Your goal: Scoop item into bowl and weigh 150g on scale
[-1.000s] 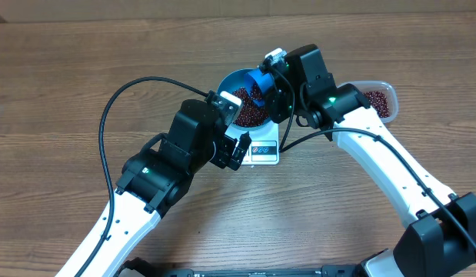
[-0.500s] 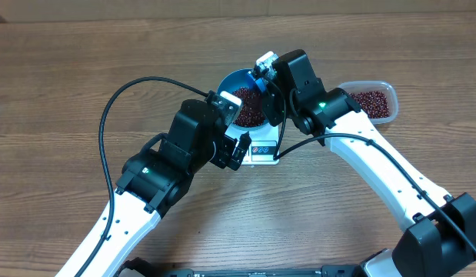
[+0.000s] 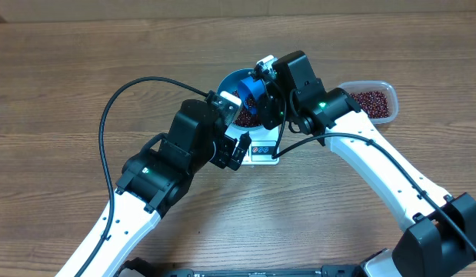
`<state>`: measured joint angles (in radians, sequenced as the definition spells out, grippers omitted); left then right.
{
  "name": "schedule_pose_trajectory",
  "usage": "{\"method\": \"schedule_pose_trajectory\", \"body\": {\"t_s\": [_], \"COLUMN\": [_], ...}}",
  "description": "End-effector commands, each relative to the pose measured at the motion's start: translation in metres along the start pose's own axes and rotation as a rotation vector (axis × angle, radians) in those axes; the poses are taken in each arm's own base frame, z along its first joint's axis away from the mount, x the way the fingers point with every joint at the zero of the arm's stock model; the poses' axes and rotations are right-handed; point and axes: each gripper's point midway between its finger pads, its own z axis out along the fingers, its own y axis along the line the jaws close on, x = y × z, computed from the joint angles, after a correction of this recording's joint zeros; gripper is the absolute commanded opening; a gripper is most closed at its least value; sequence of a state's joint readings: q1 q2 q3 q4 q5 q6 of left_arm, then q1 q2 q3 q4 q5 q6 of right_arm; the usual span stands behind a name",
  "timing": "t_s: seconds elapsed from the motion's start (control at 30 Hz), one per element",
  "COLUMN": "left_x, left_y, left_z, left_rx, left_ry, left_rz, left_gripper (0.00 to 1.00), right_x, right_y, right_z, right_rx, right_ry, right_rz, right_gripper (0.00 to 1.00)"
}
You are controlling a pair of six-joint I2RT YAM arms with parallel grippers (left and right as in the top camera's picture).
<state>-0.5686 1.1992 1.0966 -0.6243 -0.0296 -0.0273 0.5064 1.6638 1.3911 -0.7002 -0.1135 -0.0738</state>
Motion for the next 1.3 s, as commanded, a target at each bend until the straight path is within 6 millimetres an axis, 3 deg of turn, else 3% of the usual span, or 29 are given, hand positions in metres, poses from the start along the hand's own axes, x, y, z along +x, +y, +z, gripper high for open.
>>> {"method": "schedule_pose_trajectory", "body": {"t_s": [0.0,1.1,1.27], "left_x": [-0.011,-0.011,-0.011], "left_y": [0.0,0.0,0.0], "left_z": [-0.005,-0.005,-0.005], "left_rx": [0.003,0.003,0.003], "left_ry": [-0.028,-0.029,-0.029], "left_rz": [-0.006,-0.006,-0.006], "left_gripper": [0.99,1.0,0.99], "right_x": [-0.002,-0.008,-0.007], "right_y": [0.005,0.003,-0.002], "right_z": [-0.002,-0.001,0.014], "right_rx": [-0.024,-0.012,0.006], "right_ry": [-0.007,-0.032,-0.02], "right_rz": [0.022,0.014,0.016], "right_gripper": [0.04,0.04,0.04]}}
